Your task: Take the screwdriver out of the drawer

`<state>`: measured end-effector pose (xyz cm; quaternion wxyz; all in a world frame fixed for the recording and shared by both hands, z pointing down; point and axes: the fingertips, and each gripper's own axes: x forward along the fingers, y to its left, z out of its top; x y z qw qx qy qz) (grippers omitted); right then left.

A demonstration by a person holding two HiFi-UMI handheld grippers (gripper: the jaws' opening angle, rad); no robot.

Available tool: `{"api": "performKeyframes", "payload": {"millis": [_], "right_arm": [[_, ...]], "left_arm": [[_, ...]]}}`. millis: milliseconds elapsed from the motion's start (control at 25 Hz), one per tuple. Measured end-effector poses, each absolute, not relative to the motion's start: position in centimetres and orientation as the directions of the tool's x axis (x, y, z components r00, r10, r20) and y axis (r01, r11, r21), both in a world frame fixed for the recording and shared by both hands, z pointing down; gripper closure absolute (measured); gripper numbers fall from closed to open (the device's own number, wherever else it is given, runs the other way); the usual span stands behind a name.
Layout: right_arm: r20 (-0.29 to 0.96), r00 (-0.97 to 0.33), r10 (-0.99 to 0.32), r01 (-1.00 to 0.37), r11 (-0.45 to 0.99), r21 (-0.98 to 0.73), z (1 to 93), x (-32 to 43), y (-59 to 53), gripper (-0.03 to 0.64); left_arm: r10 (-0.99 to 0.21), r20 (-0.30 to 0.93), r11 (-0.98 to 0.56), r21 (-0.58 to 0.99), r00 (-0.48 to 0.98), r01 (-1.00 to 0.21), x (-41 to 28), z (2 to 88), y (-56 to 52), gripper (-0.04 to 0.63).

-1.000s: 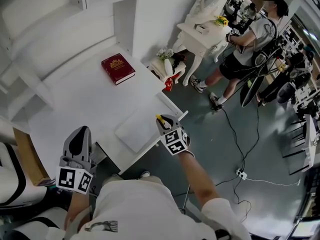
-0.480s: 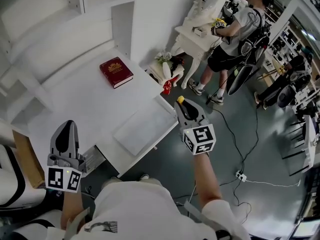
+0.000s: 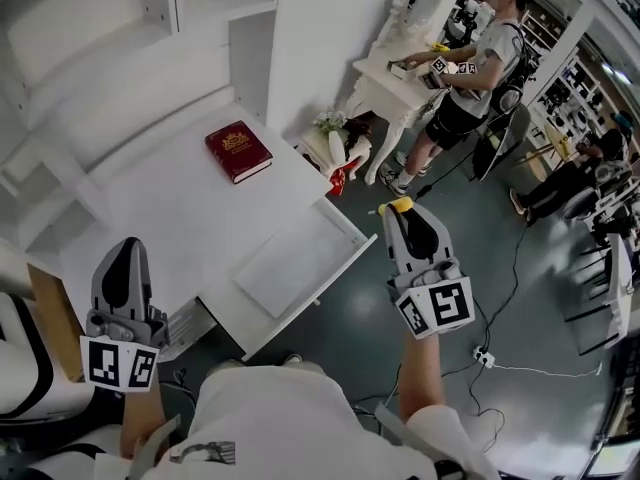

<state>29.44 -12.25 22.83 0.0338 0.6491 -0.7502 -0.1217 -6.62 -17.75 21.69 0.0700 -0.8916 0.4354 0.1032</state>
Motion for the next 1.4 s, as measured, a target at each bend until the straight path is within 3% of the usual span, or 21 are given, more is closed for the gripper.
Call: {"api": "performKeyframes", "payload": {"millis": [600, 1400], "right_arm": [[-0.198, -0.101, -0.975, -0.975, 0.057, 0.215, 18.3, 27.2, -8.4, 0.535], [-0.139, -0.036, -0.990, -0.992, 0.018, 0.126, 21.4, 23.5, -7.0, 0.535]], "left_arm": [[-0.797, -0.266, -0.558, -0.016, 0.541, -0.830, -12.6, 20.6, -19.0, 0.580], [-0.877, -0.187, -0.457, 0.036, 0.443, -0.889, -19.3, 24.1, -17.9, 0.580]]}}
